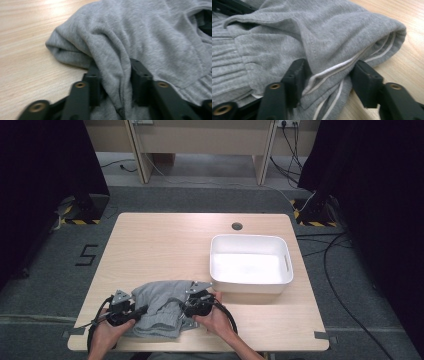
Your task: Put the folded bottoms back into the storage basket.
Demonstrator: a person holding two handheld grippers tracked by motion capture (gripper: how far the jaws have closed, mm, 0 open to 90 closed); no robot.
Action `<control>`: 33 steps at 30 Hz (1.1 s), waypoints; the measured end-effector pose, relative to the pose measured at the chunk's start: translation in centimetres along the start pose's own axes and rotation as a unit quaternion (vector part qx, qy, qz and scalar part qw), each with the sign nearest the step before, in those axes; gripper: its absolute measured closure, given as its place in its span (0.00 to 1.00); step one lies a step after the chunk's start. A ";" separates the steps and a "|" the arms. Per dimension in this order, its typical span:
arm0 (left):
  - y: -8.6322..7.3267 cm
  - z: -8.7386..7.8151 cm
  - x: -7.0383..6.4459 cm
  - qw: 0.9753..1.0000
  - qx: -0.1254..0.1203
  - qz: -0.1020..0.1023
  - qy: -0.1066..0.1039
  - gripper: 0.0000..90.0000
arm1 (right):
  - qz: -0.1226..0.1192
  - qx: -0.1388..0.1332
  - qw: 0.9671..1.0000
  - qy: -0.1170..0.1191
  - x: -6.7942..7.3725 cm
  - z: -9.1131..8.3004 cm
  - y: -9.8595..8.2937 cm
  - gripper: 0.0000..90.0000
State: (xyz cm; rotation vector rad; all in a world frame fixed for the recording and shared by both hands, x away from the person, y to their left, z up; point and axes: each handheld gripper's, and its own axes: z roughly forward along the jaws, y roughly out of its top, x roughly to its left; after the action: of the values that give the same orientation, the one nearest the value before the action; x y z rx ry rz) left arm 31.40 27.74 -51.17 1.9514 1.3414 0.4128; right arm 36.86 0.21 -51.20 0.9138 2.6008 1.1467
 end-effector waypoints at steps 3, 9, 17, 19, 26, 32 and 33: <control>0.0 0.0 0.0 1.000 0.000 0.004 -0.004 0.78 | 0.002 -0.005 1.000 0.012 0.0 0.1 0.0 0.67; 0.0 -0.2 0.1 1.000 -0.005 0.013 -0.010 0.81 | -0.003 -0.016 1.000 0.025 0.0 0.0 -0.1 0.80; 0.7 -1.7 -0.3 0.999 -0.014 0.026 -0.029 0.83 | -0.022 -0.044 0.998 0.023 0.3 -1.8 0.8 0.82; 1.1 -2.3 -0.3 0.999 -0.021 0.024 -0.034 0.83 | -0.027 -0.050 0.998 0.025 0.4 -2.4 1.2 0.83; 3.0 -4.4 -0.8 0.998 -0.029 0.036 -0.041 0.83 | -0.039 -0.079 0.996 0.028 0.6 -4.4 2.5 0.83; 5.6 -6.0 -1.3 0.997 -0.044 0.046 -0.050 0.83 | -0.043 -0.108 0.993 0.023 0.3 -6.7 3.9 0.83; 6.0 -6.2 -1.5 0.997 -0.044 0.048 -0.051 0.83 | -0.042 -0.112 0.993 0.021 0.1 -7.2 4.2 0.83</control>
State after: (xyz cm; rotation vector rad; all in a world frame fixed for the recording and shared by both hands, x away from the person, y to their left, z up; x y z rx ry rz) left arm 31.00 27.59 -42.38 1.9429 1.1488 0.4060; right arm 36.05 -2.00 -43.17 0.7324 2.4502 1.4132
